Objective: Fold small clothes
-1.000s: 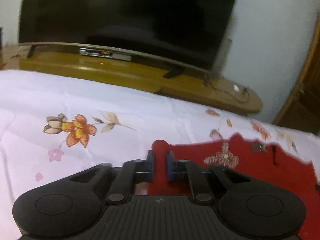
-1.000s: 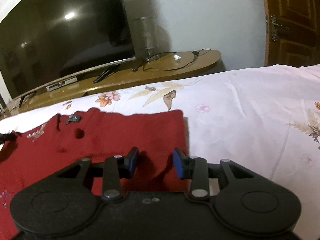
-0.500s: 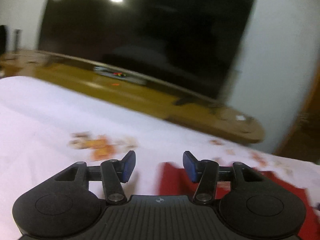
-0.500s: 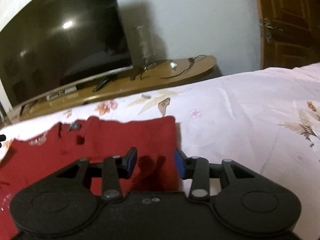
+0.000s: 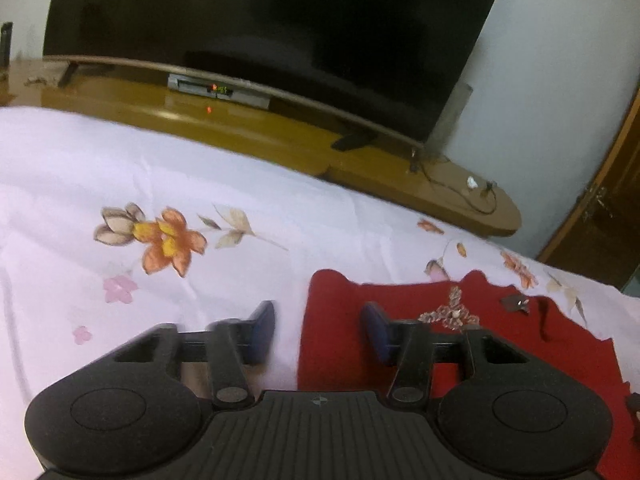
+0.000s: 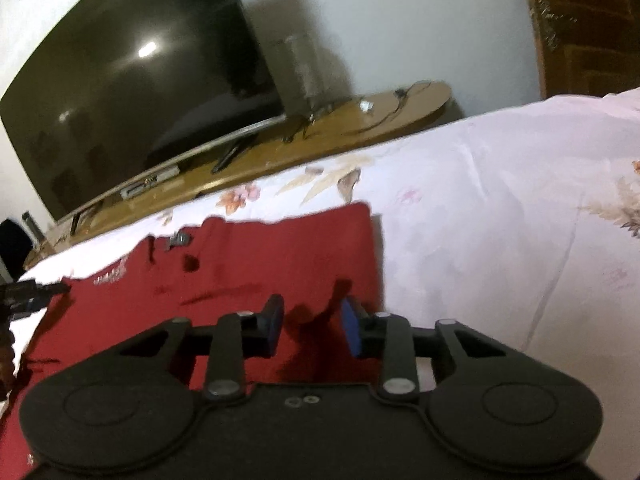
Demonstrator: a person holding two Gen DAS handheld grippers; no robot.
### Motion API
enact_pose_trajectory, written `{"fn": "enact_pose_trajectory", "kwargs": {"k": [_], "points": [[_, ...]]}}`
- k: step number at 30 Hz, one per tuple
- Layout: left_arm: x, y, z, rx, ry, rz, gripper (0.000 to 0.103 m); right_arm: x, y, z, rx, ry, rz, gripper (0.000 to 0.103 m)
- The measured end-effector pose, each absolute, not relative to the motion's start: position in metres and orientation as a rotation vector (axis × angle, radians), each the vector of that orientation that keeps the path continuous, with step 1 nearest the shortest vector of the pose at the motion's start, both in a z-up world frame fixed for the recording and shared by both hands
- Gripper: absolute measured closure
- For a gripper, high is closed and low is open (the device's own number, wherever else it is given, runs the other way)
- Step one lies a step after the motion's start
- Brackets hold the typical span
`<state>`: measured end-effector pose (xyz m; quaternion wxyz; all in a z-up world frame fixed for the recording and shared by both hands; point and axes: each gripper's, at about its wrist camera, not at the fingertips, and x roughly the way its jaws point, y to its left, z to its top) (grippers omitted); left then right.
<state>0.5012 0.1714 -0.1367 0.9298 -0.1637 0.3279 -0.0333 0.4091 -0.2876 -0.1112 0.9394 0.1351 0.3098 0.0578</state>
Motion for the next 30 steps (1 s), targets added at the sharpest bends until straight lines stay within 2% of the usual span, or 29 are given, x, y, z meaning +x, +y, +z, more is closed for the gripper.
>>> {"fn": "enact_pose_trajectory", "kwargs": {"k": [2,3,7,10,13,16,18,19,20,23,28,30], "points": [[0.503,0.169,-0.14,-0.33,0.68,-0.078,0.092,0.412,-0.28,-0.112,0.243,0.643,0.149,0.093],[0.501,0.168,-0.138,-0.33,0.666,-0.075,0.092,0.412,-0.275,-0.111,0.211,0.643,0.153,0.097],[0.483,0.176,-0.123,-0.385,0.548,-0.083,0.093,0.401,-0.263,-0.094,0.127,0.559,0.155,0.098],[0.489,0.178,-0.133,-0.327,0.605,-0.05,0.093,0.393,-0.267,-0.083,0.151,0.51,0.149,0.099],[0.497,0.184,-0.149,-0.365,0.641,-0.033,0.092,0.412,-0.262,-0.11,0.128,0.631,0.14,0.099],[0.498,0.18,-0.144,-0.308,0.653,-0.03,0.086,0.415,-0.258,-0.119,0.133,0.636,0.131,0.098],[0.493,0.182,-0.137,-0.296,0.641,-0.002,0.069,0.414,-0.261,-0.119,0.158,0.635,0.13,0.098],[0.487,0.185,-0.132,-0.294,0.606,0.048,0.056,0.415,-0.263,-0.119,0.162,0.638,0.131,0.098],[0.483,0.187,-0.126,-0.298,0.568,0.082,0.054,0.413,-0.265,-0.12,0.165,0.637,0.135,0.098],[0.479,0.189,-0.113,-0.328,0.534,0.036,0.054,0.412,-0.267,-0.121,0.174,0.637,0.143,0.097],[0.509,0.176,-0.13,-0.266,0.713,0.045,0.055,0.411,-0.264,-0.122,0.181,0.636,0.138,0.096],[0.507,0.18,-0.133,-0.308,0.683,0.037,0.084,0.41,-0.264,-0.122,0.178,0.639,0.138,0.096]]}}
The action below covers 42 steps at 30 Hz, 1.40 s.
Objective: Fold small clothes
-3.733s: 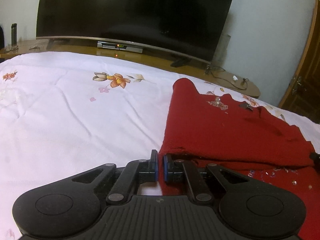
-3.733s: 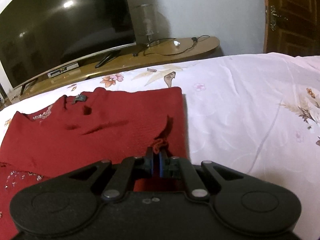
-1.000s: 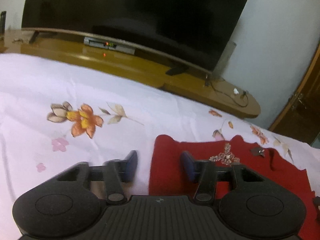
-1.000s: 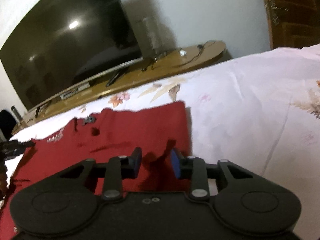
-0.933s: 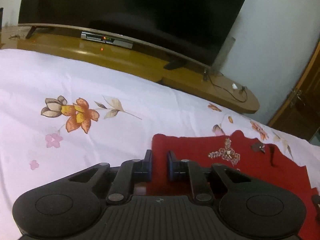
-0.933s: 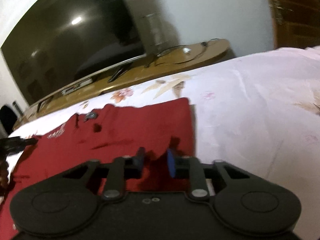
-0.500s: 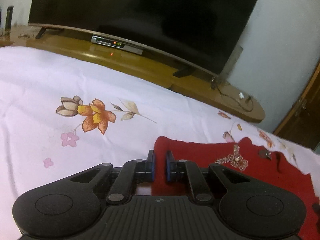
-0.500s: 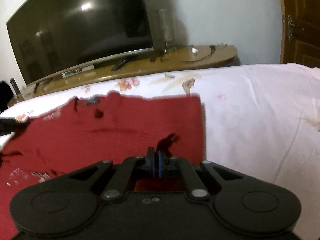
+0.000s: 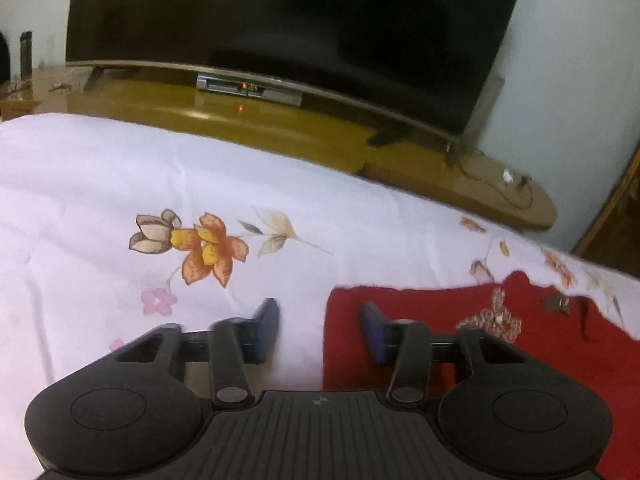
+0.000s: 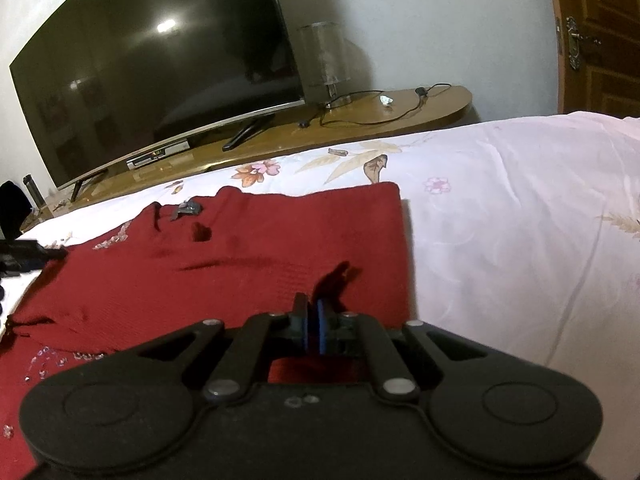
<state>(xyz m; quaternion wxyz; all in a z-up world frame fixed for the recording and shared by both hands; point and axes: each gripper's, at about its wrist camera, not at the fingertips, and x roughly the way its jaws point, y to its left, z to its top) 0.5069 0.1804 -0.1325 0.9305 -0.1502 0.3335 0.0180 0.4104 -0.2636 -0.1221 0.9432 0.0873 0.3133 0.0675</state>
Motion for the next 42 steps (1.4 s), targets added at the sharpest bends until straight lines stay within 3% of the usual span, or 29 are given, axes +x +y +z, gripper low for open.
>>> {"fn": "enact_pose_trajectory", "kwargs": {"k": [2,4,11,13,16,21,22,23,28,29,31,36,42], "points": [[0.497,0.185,-0.129,-0.361,0.624,0.051,0.102,0.409,-0.264,-0.121,0.166,0.639,0.137,0.097],[0.501,0.182,-0.134,-0.223,0.674,0.214,0.102,0.407,-0.264,-0.12,0.151,0.629,0.132,0.097],[0.477,0.186,-0.105,-0.345,0.527,0.032,0.101,0.407,-0.267,-0.125,0.177,0.628,0.132,0.097],[0.483,0.172,-0.104,-0.333,0.556,-0.066,0.101,0.408,-0.266,-0.125,0.179,0.628,0.128,0.097],[0.51,0.151,-0.132,-0.244,0.728,-0.07,0.094,0.408,-0.265,-0.125,0.174,0.629,0.12,0.097],[0.504,0.162,-0.126,-0.328,0.659,-0.048,0.09,0.409,-0.266,-0.124,0.171,0.639,0.124,0.097],[0.502,0.157,-0.127,-0.292,0.64,-0.048,0.077,0.408,-0.267,-0.125,0.172,0.639,0.126,0.097],[0.505,0.156,-0.131,-0.256,0.653,-0.04,0.076,0.408,-0.268,-0.125,0.175,0.639,0.127,0.097],[0.498,0.155,-0.12,-0.302,0.597,-0.045,0.074,0.406,-0.268,-0.126,0.187,0.636,0.118,0.097],[0.496,0.152,-0.118,-0.251,0.577,-0.039,0.061,0.405,-0.267,-0.124,0.183,0.635,0.11,0.096],[0.509,0.154,-0.138,-0.207,0.714,0.001,0.052,0.4,-0.265,-0.119,0.163,0.619,0.11,0.096],[0.492,0.168,-0.135,-0.311,0.613,-0.026,0.051,0.397,-0.266,-0.12,0.154,0.623,0.1,0.098],[0.501,0.157,-0.144,-0.208,0.679,-0.006,0.051,0.4,-0.266,-0.123,0.163,0.64,0.091,0.097]]}}
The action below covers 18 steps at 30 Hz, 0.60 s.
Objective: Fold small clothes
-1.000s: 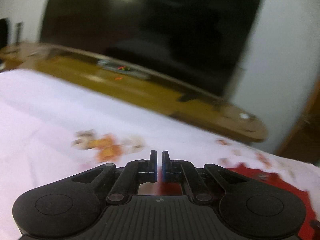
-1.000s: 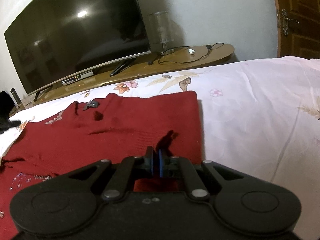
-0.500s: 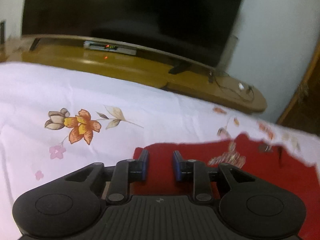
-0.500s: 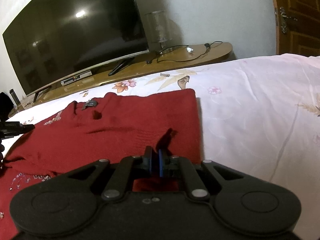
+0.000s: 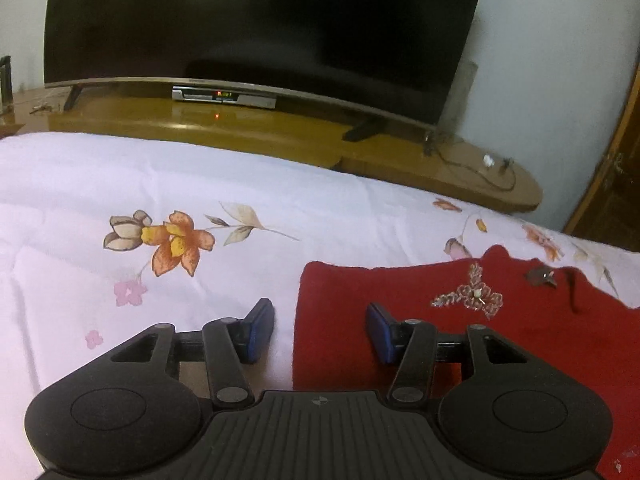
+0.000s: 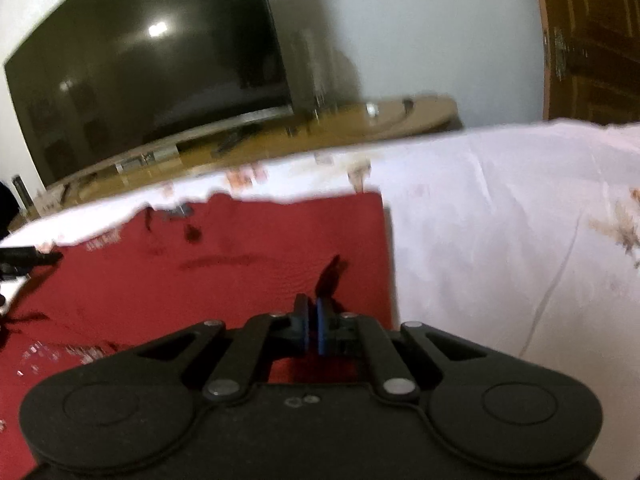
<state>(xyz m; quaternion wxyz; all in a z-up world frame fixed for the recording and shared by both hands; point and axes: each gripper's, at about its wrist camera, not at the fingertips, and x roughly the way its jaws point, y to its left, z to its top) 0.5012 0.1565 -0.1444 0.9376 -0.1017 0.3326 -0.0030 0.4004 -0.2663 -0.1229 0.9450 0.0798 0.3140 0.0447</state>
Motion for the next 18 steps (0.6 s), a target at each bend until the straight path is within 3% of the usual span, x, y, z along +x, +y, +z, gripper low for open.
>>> {"fn": "enact_pose_trajectory", "kwargs": {"k": [1,4,5,9,14,18], "points": [[0.5,0.157,-0.142,-0.214,0.68,-0.005,0.051,0.4,-0.268,-0.123,0.182,0.639,0.093,0.096],[0.496,0.158,-0.141,-0.191,0.674,-0.009,0.051,0.396,-0.278,-0.117,0.289,0.61,0.1,0.069],[0.493,0.158,-0.14,-0.19,0.674,-0.01,0.051,0.396,-0.279,-0.116,0.305,0.605,0.098,0.067],[0.492,0.158,-0.14,-0.193,0.669,-0.004,0.051,0.404,-0.273,-0.12,0.291,0.644,0.109,0.074],[0.488,0.16,-0.136,-0.193,0.666,-0.015,0.051,0.405,-0.266,-0.123,0.236,0.637,0.067,0.094],[0.486,0.161,-0.134,-0.19,0.666,-0.02,0.051,0.4,-0.262,-0.118,0.183,0.617,0.078,0.098]]}}
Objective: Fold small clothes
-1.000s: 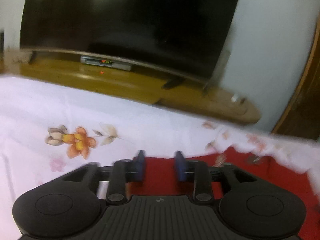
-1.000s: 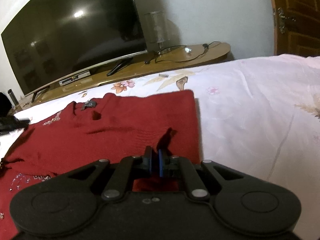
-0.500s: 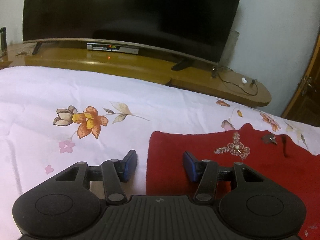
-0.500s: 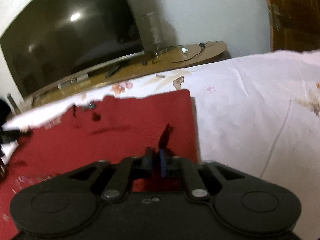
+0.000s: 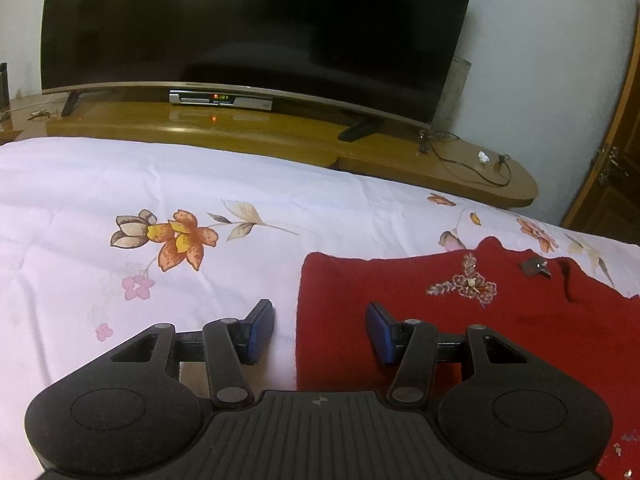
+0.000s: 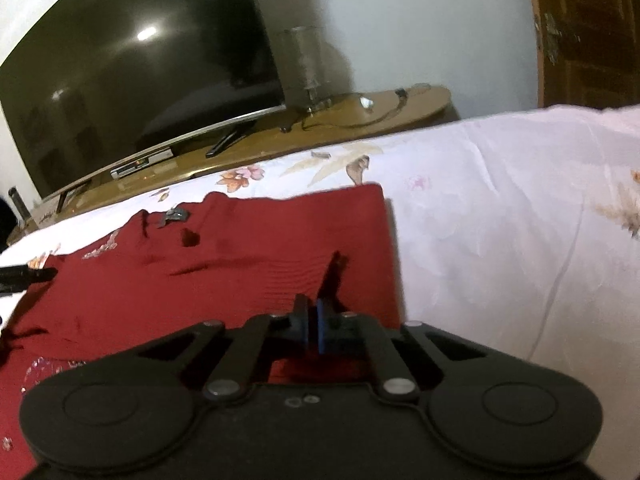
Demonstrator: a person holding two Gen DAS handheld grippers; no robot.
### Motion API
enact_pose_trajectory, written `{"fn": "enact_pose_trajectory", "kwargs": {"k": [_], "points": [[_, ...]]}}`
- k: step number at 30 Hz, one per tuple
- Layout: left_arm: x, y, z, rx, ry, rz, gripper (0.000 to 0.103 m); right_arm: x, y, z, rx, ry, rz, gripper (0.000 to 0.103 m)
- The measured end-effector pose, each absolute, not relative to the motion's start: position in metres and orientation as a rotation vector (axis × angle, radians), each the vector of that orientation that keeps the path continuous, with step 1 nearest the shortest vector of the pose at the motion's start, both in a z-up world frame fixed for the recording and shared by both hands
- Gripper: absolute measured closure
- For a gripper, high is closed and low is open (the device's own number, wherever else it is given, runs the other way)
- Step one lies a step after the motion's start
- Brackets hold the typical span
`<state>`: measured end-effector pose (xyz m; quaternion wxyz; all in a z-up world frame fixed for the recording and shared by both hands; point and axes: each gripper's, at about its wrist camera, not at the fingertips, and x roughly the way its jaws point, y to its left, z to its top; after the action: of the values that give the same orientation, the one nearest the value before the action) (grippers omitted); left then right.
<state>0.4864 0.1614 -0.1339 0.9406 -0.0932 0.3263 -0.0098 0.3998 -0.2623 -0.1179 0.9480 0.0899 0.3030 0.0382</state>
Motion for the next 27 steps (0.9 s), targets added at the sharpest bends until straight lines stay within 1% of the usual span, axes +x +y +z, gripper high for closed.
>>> {"fn": "enact_pose_trajectory", "kwargs": {"k": [3,6,20,27], "points": [[0.484,0.162,-0.138,-0.175,0.656,-0.024,0.051,0.395,-0.263,-0.109,0.17,0.576,0.069,0.098],[0.485,0.162,-0.137,-0.167,0.663,-0.024,0.051,0.404,-0.263,-0.121,0.153,0.642,0.043,0.098],[0.485,0.165,-0.138,-0.17,0.659,-0.038,0.051,0.399,-0.261,-0.116,0.169,0.613,0.036,0.098],[0.484,0.163,-0.134,-0.144,0.661,-0.038,0.05,0.404,-0.259,-0.123,0.131,0.647,0.028,0.098]]}}
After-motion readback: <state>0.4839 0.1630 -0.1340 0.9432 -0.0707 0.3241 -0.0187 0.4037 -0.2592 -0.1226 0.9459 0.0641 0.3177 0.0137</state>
